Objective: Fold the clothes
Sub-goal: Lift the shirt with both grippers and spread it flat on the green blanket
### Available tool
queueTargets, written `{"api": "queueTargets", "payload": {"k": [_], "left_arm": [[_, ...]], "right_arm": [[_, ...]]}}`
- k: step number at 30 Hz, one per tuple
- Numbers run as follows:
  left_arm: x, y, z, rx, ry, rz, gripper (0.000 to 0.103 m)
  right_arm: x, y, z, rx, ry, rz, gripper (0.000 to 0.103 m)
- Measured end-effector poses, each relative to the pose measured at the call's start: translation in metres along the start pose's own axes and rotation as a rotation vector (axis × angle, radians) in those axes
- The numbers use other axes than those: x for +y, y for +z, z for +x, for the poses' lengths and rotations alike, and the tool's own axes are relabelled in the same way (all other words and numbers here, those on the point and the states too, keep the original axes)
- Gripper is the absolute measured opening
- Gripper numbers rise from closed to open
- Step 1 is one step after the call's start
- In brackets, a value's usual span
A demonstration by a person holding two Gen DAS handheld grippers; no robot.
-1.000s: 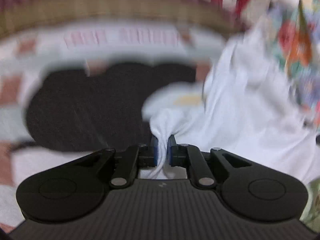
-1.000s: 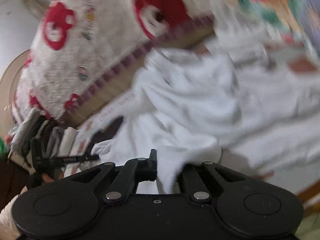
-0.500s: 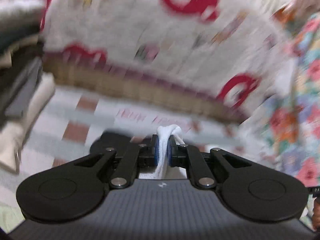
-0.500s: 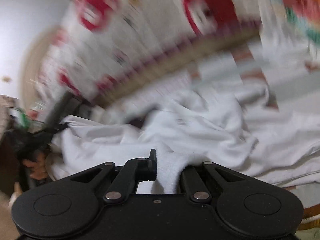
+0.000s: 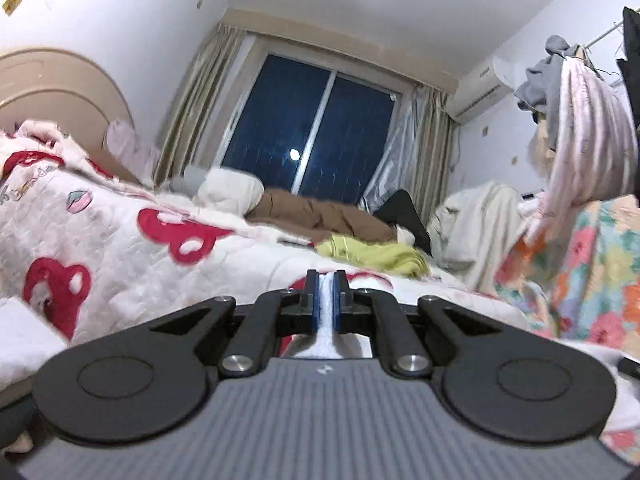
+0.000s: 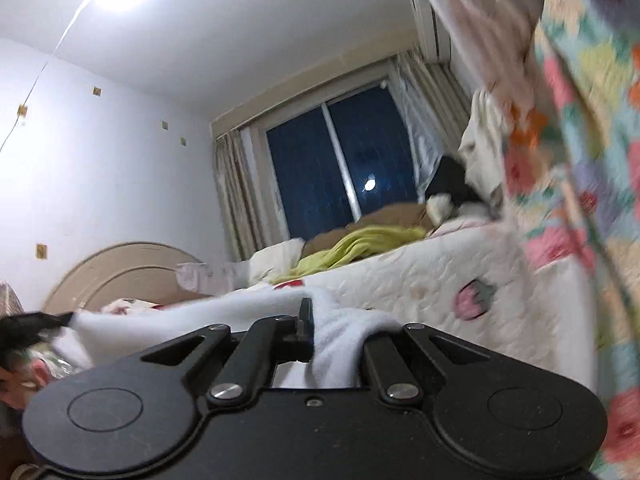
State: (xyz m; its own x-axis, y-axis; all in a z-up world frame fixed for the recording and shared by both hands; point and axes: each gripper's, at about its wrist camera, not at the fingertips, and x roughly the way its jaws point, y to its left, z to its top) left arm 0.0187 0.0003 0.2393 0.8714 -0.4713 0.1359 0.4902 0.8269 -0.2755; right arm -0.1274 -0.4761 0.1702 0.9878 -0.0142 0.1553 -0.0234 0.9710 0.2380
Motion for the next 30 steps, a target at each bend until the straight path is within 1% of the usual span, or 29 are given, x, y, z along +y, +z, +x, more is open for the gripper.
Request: {"api": "queueTargets", "payload": {"k": [1, 2, 3, 4, 5, 7, 8, 9, 10, 11, 12, 13, 14, 15, 16, 18, 19, 21, 24, 26, 28, 29, 30], "left_arm": [[0.009, -0.011, -0.019, 0.061, -0.018, -0.027, 0.006], [0.019, -0.027, -0.035, 0.115, -0.016, -0.052, 0.005], [0.028, -0.050, -0.048, 0.157, 0.001, -0.065, 0.005], [0.037, -0.073, -0.061, 0.199, 0.018, -0.078, 0.005], [0.046, -0.097, -0.073, 0.243, 0.036, -0.092, 0.005], [0.071, -0.158, -0.092, 0.388, 0.112, -0.170, 0.004], [0.084, -0.190, -0.101, 0.463, 0.150, -0.210, 0.004], [0.096, -0.224, -0.107, 0.561, 0.196, -0.256, 0.004], [0.104, -0.250, -0.110, 0.645, 0.221, -0.269, 0.004], [0.109, -0.277, -0.115, 0.732, 0.229, -0.250, 0.003], [0.111, -0.299, -0.118, 0.803, 0.241, -0.220, 0.003], [0.113, -0.314, -0.120, 0.854, 0.262, -0.196, 0.003], [0.115, -0.324, -0.123, 0.883, 0.268, -0.191, 0.003], [0.115, -0.324, -0.123, 0.885, 0.262, -0.191, 0.003], [0.115, -0.324, -0.123, 0.886, 0.257, -0.192, 0.003], [0.114, -0.319, -0.116, 0.877, 0.246, -0.179, 0.003], [0.113, -0.314, -0.110, 0.867, 0.241, -0.167, 0.003], [0.112, -0.300, -0.091, 0.857, 0.232, -0.169, 0.003], [0.112, -0.274, -0.086, 0.849, 0.202, -0.204, 0.003], [0.110, -0.254, -0.094, 0.842, 0.180, -0.218, 0.003], [0.109, -0.241, -0.106, 0.852, 0.181, -0.225, 0.003], [0.108, -0.234, -0.111, 0.858, 0.182, -0.227, 0.003], [0.106, -0.231, -0.119, 0.877, 0.200, -0.214, 0.003]], "right_arm": [[0.001, 0.000, -0.012, -0.006, -0.006, -0.013, 0.004], [-0.005, -0.012, -0.015, 0.039, 0.005, -0.001, 0.004], [-0.010, -0.025, -0.017, 0.084, 0.016, 0.011, 0.004], [-0.017, -0.045, -0.017, 0.157, 0.031, 0.032, 0.004], [-0.022, -0.073, -0.015, 0.246, 0.029, 0.051, 0.004], [-0.032, -0.127, -0.010, 0.424, 0.024, 0.089, 0.004], [-0.039, -0.154, -0.011, 0.492, 0.004, 0.130, 0.004], [-0.047, -0.180, -0.011, 0.560, -0.015, 0.171, 0.004], [-0.054, -0.207, -0.012, 0.629, -0.035, 0.212, 0.004], [-0.062, -0.234, -0.013, 0.697, -0.055, 0.253, 0.004], [-0.065, -0.256, -0.017, 0.754, -0.063, 0.273, 0.004], [-0.066, -0.274, -0.017, 0.802, -0.076, 0.272, 0.004], [-0.066, -0.288, -0.018, 0.842, -0.075, 0.281, 0.004], [-0.061, -0.294, -0.029, 0.861, -0.073, 0.291, 0.004], [-0.061, -0.299, -0.028, 0.879, -0.077, 0.293, 0.004], [-0.055, -0.296, -0.026, 0.894, -0.080, 0.281, 0.004], [-0.054, -0.292, -0.026, 0.890, -0.082, 0.281, 0.004], [-0.053, -0.278, -0.026, 0.869, -0.057, 0.298, 0.004], [-0.054, -0.253, -0.028, 0.833, -0.009, 0.338, 0.004], [-0.053, -0.232, -0.034, 0.814, 0.021, 0.370, 0.004], [-0.051, -0.214, -0.044, 0.813, 0.049, 0.413, 0.004], [-0.049, -0.211, -0.052, 0.830, 0.047, 0.415, 0.004], [-0.047, -0.208, -0.059, 0.847, 0.045, 0.417, 0.004]]}}
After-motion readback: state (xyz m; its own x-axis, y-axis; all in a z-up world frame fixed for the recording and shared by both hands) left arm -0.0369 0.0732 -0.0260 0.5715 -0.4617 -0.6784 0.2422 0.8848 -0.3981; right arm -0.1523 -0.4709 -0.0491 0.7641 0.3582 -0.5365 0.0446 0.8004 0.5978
